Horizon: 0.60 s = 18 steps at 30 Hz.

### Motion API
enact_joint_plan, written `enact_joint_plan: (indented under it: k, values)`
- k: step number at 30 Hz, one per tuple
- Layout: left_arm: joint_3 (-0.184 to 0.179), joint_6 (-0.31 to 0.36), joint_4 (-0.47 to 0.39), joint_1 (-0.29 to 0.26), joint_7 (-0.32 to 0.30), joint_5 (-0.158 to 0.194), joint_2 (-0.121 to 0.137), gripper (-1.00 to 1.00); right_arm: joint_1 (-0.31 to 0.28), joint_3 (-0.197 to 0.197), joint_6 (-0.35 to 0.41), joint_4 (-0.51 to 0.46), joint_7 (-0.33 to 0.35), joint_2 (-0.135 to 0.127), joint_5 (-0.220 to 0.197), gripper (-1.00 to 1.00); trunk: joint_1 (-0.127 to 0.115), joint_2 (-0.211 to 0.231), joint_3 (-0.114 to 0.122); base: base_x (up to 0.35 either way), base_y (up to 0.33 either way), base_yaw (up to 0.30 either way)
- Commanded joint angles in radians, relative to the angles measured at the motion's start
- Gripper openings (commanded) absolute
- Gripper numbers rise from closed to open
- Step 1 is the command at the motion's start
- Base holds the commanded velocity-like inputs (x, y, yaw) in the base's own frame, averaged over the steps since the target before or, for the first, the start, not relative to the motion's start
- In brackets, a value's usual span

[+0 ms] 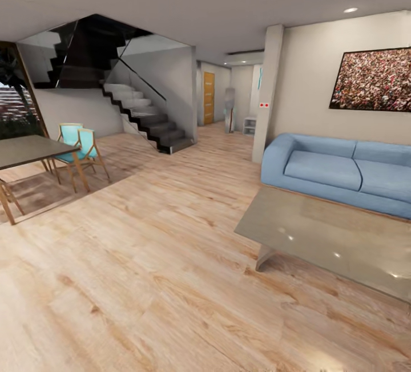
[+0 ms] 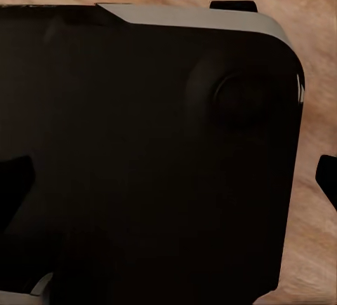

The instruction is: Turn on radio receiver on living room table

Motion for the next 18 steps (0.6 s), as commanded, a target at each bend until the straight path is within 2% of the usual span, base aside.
enact_joint_plan:
  k: [1, 12, 14, 18]
  values:
    - [-0.001, 0.0, 0.0, 0.0, 0.0, 0.0, 0.0, 1.0, 0.0, 0.0, 0.0, -0.001, 0.0, 0.0, 0.0, 1.0, 0.0, 0.0, 0.0, 0.0, 0.0, -0.266]
    - [0.0, -0.003, -0.002, 0.0, -0.001, 0.002, -0.009, 1.0, 0.0, -0.001, 0.0, -0.023, 0.0, -0.001, -0.002, 1.0, 0.0, 0.0, -0.005, 0.0, 0.0, -0.266]
    - [-0.001, -0.008, -0.022, 0.0, -0.001, 0.002, -0.009, 1.0, 0.0, -0.001, 0.0, -0.029, 0.0, -0.001, -0.002, 1.0, 0.0, 0.0, -0.006, 0.0, 0.0, -0.265]
    - [-0.001, -0.011, -0.117, 0.0, 0.007, 0.0, 0.0, 1.0, 0.0, -0.001, 0.0, -0.032, 0.0, -0.002, -0.002, 1.0, 0.0, 0.0, -0.008, 0.0, 0.0, -0.265]
